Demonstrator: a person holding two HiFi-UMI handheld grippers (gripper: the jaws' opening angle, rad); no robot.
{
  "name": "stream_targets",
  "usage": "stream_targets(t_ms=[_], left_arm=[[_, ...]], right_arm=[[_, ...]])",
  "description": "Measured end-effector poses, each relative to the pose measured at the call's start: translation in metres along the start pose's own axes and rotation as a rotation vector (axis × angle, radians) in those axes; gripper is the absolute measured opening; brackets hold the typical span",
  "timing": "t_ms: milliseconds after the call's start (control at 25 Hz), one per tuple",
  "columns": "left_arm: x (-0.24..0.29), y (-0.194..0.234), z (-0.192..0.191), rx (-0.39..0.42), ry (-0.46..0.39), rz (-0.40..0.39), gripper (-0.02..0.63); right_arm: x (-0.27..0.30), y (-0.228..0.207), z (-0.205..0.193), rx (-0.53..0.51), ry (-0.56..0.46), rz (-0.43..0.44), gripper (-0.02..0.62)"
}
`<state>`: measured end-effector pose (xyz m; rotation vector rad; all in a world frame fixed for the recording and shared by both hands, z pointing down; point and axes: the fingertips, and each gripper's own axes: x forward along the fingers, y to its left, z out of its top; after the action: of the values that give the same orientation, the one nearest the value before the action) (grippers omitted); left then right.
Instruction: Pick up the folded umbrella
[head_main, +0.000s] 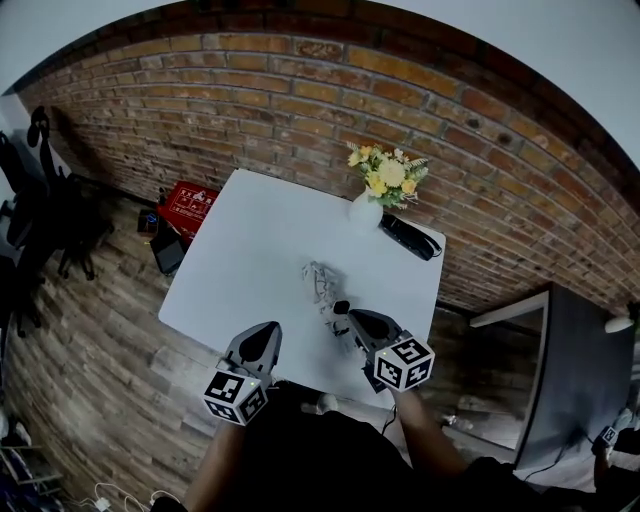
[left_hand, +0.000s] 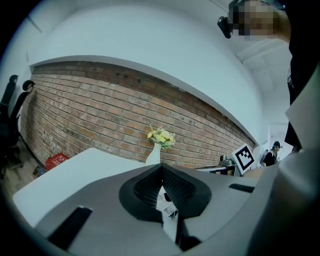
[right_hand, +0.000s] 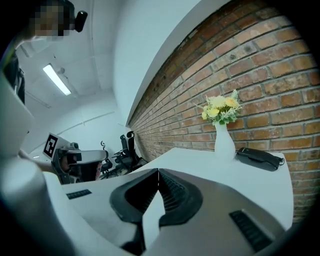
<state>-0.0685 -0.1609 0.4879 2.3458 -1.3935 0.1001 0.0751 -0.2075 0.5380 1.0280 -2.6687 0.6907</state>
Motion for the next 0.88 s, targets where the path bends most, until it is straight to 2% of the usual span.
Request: stream_targets(t_ms=[280,440,680,880], left_arm=[[0.027,0.027,-0.005,0.007,0.054,-0.064,0.014],[0.044,0.036,-0.012,-0.004,0.087,-0.100,0.014],[0.065,0.053,-0.025,0.002,0.147,-0.116,0.014],[0.080,0.065,-0.030,0.007,0.174,-0.130,0.014]], right_arm=[[0.041,-0.013,-0.001,-0.035,0.045,-0.063,0.023],[0.061,-0.025,-0.011,-0.064,0.108,-0.102,0.023],[0.087,-0.043,-0.029,-0.108,0.221,-0.152,0.025],[0.108,-0.049,-0.037,-0.127,0.276,-0.153,0.026]])
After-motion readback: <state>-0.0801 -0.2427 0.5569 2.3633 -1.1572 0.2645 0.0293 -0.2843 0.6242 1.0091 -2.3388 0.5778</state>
